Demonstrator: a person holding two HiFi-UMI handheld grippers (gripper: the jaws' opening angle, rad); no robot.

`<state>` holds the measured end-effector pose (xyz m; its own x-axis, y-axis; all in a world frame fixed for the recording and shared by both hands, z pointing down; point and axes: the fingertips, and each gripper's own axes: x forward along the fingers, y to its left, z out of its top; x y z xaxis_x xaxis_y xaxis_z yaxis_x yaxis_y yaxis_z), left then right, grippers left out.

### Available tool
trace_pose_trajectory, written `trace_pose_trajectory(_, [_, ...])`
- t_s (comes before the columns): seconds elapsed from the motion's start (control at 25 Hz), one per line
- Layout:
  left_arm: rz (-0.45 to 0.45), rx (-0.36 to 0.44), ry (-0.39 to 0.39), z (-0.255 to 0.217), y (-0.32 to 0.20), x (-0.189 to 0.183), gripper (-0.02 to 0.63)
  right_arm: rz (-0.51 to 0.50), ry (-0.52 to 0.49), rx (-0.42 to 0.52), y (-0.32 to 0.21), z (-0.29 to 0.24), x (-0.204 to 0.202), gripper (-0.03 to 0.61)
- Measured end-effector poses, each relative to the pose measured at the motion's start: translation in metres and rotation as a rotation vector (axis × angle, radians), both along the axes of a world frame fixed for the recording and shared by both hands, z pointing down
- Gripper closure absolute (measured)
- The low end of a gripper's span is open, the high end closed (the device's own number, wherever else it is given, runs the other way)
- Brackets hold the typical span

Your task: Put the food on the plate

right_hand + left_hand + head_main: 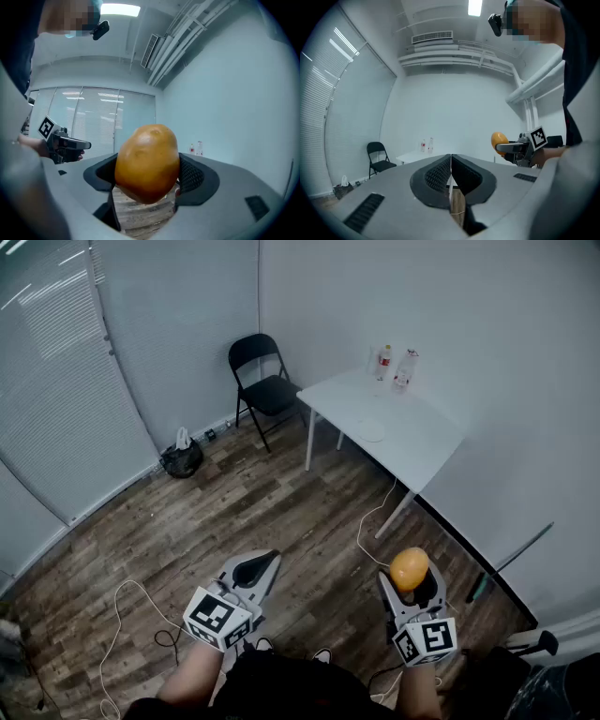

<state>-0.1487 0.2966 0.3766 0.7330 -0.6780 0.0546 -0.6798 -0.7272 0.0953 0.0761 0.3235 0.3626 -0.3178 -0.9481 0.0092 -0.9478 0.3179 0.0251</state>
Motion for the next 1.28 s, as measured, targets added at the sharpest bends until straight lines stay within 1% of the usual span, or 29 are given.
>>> trace_pose_trajectory(0.12, [0.003,-0.007,0.0,0.003,0.009,-0.007,0.591,0.007,0.005,-0.007,0.009,0.001,-0.006,0.201])
trace_pose_trajectory(0.48, [0.014,-0.01,-0.003,0.005,0.012,-0.01,0.591,0.001,0.014,-0.004,0.013,0.004,-0.015,0.201])
trace_pose_trajectory(0.64, [0.018,-0.01,-0.003,0.006,0.01,-0.01,0.591,0.004,0.007,-0.003,0.011,0.001,-0.015,0.201])
trace_pose_trajectory(0.84, [0.02,-0.015,0.003,0.008,0.014,-0.021,0.591,-0.011,-0.005,-0.003,0.015,0.001,-0.026,0.201])
trace_pose_trajectory(1.0, [0.023,-0.018,0.006,0.011,0.012,-0.037,0.591,-0.02,-0.003,-0.01,0.009,0.003,-0.043,0.2])
trace_pose_trajectory(1.28, [0.021,-0.022,0.009,0.021,0.004,-0.087,0.591,-0.02,-0.006,-0.021,-0.002,0.009,-0.088,0.201])
